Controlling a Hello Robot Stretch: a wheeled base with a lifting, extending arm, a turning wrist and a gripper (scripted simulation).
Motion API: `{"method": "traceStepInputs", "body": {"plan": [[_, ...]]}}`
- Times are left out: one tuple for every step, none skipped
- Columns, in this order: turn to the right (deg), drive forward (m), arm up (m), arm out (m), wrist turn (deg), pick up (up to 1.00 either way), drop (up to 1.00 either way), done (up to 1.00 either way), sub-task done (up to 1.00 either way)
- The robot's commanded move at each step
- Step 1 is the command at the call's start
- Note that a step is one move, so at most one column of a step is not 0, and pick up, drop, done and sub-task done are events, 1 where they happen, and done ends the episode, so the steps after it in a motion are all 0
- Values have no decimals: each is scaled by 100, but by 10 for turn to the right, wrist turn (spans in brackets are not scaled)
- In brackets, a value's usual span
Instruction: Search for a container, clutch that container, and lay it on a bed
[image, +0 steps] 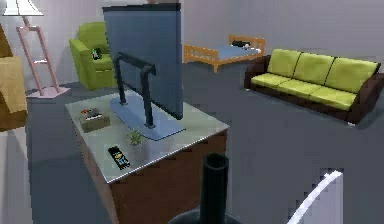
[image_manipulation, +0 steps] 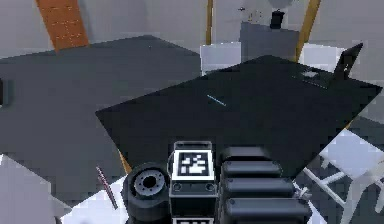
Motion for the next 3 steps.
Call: {"method": "traceStepInputs", "body": {"plan": [[0, 45, 0, 0, 0, 0, 0, 0, 0], [360, 0, 0, 0, 0, 0, 0, 0, 0], [0, 40, 0, 0, 0, 0, 0, 0, 0]]}}
